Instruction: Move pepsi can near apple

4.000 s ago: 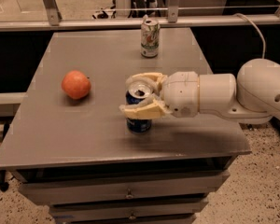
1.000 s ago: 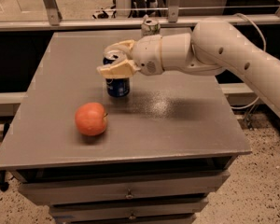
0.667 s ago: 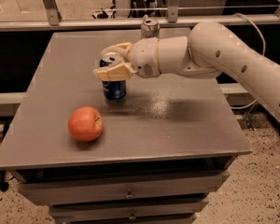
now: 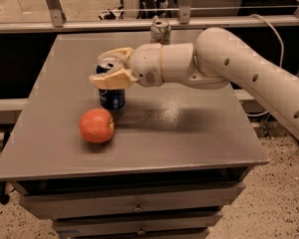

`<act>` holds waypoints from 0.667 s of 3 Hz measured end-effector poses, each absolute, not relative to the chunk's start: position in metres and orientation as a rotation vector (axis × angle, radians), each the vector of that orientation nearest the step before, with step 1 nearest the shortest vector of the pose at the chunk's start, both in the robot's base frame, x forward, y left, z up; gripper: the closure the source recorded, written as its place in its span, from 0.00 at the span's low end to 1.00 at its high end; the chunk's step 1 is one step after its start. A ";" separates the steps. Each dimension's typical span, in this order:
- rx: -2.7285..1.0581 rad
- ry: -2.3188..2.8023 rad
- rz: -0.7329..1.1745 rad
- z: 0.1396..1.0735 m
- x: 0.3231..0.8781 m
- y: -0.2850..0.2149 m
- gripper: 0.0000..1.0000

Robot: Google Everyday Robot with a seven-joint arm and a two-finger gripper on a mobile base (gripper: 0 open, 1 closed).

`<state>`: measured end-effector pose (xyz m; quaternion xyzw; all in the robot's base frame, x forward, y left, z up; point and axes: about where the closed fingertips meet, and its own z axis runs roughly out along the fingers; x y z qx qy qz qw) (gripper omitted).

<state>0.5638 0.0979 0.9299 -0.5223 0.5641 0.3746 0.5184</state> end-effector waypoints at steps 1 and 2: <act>-1.245 1.325 0.936 0.933 0.553 0.111 1.00; -1.244 1.295 0.984 0.929 0.539 0.131 1.00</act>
Offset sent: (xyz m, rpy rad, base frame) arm -0.0282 0.0358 -0.0021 0.0799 0.0186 0.0602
